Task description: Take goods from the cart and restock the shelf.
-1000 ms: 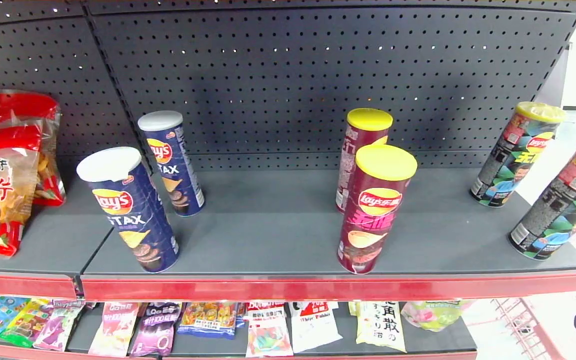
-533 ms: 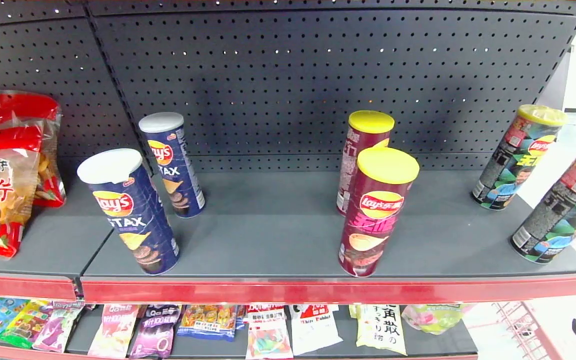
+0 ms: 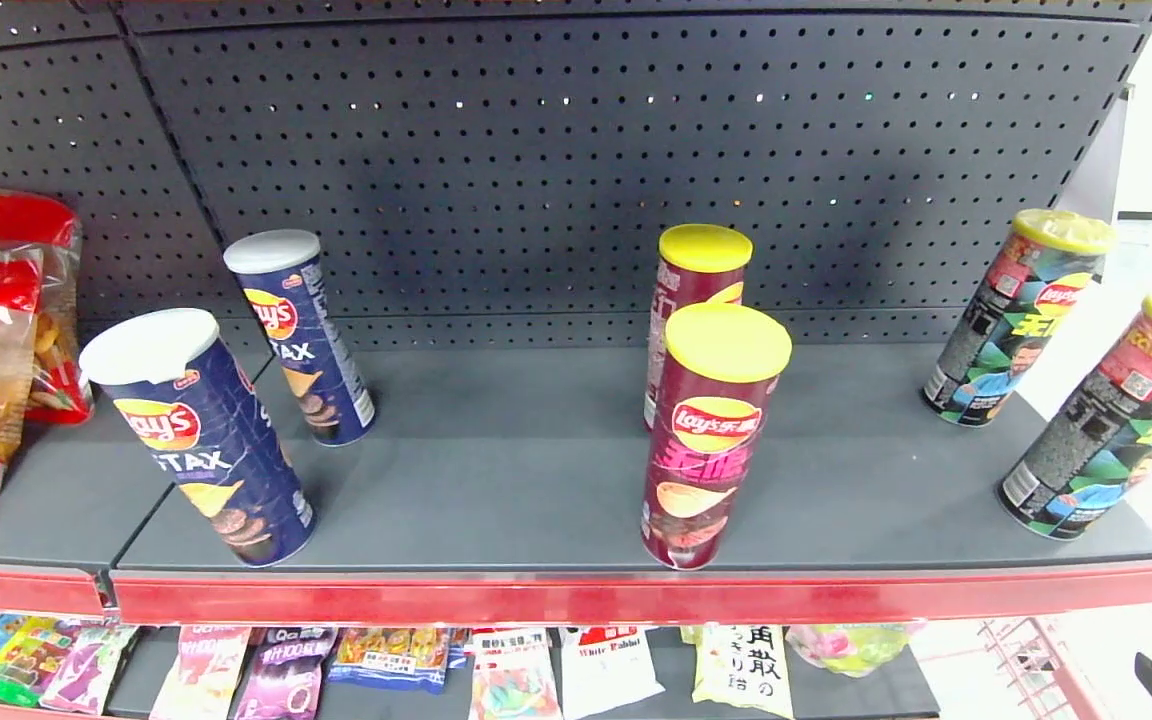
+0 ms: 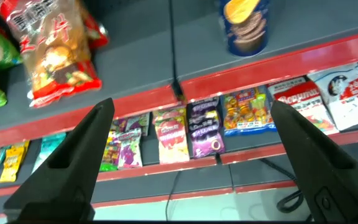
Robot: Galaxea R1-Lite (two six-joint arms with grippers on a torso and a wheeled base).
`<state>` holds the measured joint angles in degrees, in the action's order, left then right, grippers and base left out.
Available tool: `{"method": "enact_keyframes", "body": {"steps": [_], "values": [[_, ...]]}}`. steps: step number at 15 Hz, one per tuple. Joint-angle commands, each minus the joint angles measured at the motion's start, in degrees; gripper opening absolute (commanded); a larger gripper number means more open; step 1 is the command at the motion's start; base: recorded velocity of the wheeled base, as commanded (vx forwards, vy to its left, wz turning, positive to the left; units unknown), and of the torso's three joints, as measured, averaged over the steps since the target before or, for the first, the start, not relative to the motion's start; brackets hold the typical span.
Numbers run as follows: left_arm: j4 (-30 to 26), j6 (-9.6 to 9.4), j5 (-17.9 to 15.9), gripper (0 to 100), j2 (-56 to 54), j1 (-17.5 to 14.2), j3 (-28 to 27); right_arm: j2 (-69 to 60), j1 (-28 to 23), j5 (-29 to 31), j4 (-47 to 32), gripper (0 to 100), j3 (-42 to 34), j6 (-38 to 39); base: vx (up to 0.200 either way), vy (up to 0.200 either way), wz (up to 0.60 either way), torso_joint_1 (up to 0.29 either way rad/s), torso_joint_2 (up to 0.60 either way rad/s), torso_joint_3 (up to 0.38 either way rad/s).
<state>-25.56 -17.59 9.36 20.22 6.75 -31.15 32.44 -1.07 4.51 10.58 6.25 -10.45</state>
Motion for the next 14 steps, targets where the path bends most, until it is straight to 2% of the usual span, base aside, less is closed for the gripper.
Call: {"method": "enact_keyframes", "body": {"steps": [1,5,8,9,10,11,13,14], "values": [[0.0,0.01,0.0,100,-0.1,0.0,0.3,0.1,0.0,0.0,0.1,100,-0.1,0.0,0.000,0.000,0.00,0.000,0.00,0.000],[0.0,-0.07,0.0,100,-2.6,0.0,1.5,-0.4,0.0,-0.2,0.1,100,-0.6,0.0,0.000,0.000,0.00,0.000,0.00,0.000],[0.2,-0.51,-0.2,100,-12.8,0.8,8.1,-7.9,-0.2,0.1,0.1,100,-3.6,0.4,0.000,0.000,0.00,0.000,0.00,0.000],[1.2,0.63,0.0,100,-15.6,0.8,10.6,-12.6,-0.1,-0.5,0.1,100,-5.6,0.4,0.000,0.000,0.00,0.000,0.00,0.000],[3.9,4.06,0.0,100,-15.3,0.8,12.0,-16.5,0.2,-0.6,-0.7,100,-6.3,0.5,0.000,0.000,0.00,0.000,0.00,0.000],[9.1,9.59,-0.2,100,-15.3,0.8,15.8,-24.4,0.5,-1.8,-7.2,100,-6.0,0.9,0.000,0.000,0.00,0.000,0.00,0.000],[15.1,11.09,2.2,100,-15.3,0.8,22.6,-30.8,0.6,-3.3,-10.8,100,-4.4,3.9,0.000,0.000,0.00,0.000,0.00,0.000],[17.8,11.35,1.7,100,-15.3,0.7,25.3,-32.4,0.9,-3.2,-10.6,100,-4.6,4.6,0.000,0.000,0.00,0.000,0.00,0.000]]}}
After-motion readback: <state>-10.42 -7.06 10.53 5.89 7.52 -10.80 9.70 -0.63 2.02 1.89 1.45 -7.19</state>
